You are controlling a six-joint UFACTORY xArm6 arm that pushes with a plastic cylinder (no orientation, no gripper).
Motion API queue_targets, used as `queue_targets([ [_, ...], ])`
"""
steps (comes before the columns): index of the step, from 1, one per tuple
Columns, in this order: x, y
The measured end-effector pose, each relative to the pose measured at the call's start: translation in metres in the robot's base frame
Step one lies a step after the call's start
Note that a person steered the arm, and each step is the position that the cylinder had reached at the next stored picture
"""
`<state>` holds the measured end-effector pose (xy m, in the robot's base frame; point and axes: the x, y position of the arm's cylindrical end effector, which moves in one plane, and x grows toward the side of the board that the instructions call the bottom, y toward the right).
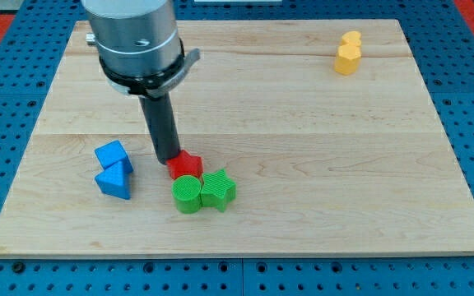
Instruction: Move the red circle towards the red star
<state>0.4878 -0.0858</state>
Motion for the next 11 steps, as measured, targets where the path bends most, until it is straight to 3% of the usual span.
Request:
queue_targets([
  [2, -0.001, 0.018],
  [4, -0.063, -0.056],
  [6, -0.095, -0.163],
  [8, -0.197, -0.174],
  [9, -0.245, -0.149],
  [10, -0.262, -0.106],
  [11, -0.23, -0.106],
])
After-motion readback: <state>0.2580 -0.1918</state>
